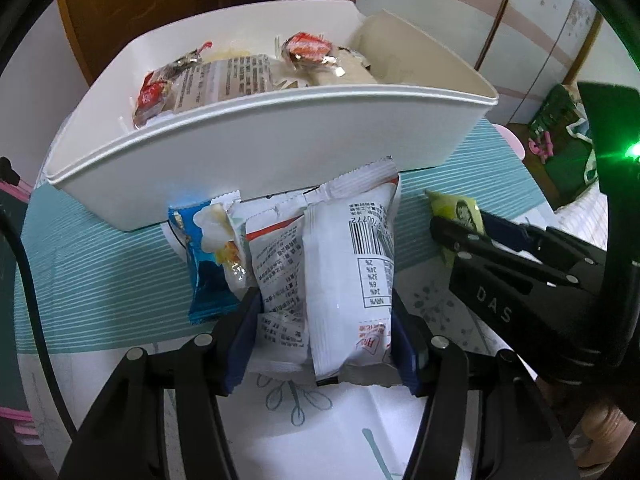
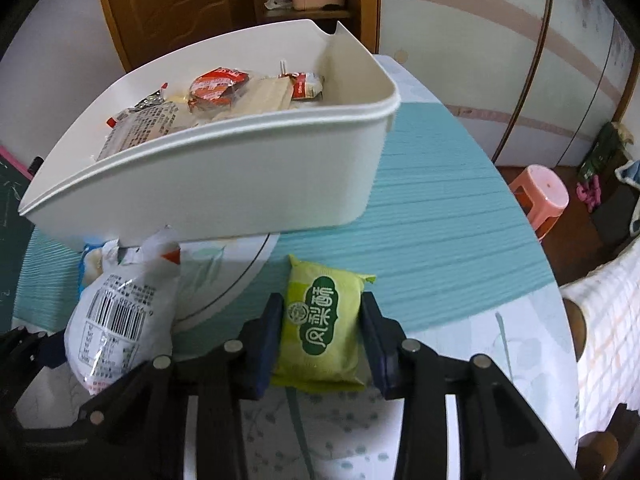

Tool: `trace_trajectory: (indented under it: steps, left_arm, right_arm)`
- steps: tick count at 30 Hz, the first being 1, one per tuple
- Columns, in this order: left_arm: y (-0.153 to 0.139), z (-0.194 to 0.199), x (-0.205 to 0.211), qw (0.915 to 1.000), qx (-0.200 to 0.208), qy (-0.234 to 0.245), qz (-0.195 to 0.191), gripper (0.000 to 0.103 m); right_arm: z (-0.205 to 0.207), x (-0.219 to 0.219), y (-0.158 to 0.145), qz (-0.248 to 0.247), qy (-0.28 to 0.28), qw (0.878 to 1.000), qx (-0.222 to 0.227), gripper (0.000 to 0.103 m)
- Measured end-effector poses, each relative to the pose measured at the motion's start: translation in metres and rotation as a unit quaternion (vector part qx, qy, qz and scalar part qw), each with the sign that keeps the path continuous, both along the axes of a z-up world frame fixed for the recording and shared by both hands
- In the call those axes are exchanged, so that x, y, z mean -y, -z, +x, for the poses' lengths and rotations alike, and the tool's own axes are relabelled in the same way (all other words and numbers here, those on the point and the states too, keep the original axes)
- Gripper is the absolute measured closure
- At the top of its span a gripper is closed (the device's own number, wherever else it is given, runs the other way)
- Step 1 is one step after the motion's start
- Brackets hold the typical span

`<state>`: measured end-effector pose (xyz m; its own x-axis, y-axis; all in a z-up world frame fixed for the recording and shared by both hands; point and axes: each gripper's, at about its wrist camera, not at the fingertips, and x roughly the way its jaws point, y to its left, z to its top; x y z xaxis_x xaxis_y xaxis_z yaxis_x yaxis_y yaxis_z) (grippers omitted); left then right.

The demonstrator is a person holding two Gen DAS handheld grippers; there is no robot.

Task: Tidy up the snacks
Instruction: 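Grasp the white printed bag with the left tool while the right tool grasps the green pack, then lift both held snacks up and carry them over the white tray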

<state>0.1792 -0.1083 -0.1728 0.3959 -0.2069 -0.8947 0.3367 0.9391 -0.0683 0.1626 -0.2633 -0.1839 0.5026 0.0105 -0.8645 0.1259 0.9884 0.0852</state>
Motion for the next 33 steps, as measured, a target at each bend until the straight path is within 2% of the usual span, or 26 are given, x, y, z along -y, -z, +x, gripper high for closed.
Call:
trace_trajectory:
  steps: [9, 14, 22, 28, 33]
  left_arm:
    - [-0.042, -0.029, -0.011, 0.9989, 0.045, 0.001, -0.015, 0.045]
    - [-0.068, -0.040, -0.022, 0.9976, 0.065, -0.006, -0.025, 0.045]
    - [-0.117, -0.040, -0.047, 0.9931, 0.106, -0.035, -0.037, 0.045]
    - [-0.171, -0.023, -0.057, 0.9856, 0.157, -0.051, -0.035, 0.045]
    - [-0.214, -0.005, -0.060, 0.9789, 0.194, -0.056, -0.032, 0.045]
  right_arm:
    - [-0.032, -0.003, -0.004, 0.045, -0.016, 0.999, -0.022, 0.065]
    - [-0.046, -0.019, -0.027, 0.050, -0.039, 0.998, 0.000, 0.065]
    - [-0.059, -0.030, -0.094, 0.047, -0.066, 0.994, 0.076, 0.065]
    - [-0.054, -0.035, -0.167, 0.033, -0.086, 0.982, 0.165, 0.065]
    - [-0.037, -0.032, -0.218, 0.026, -0.092, 0.972, 0.215, 0.065]
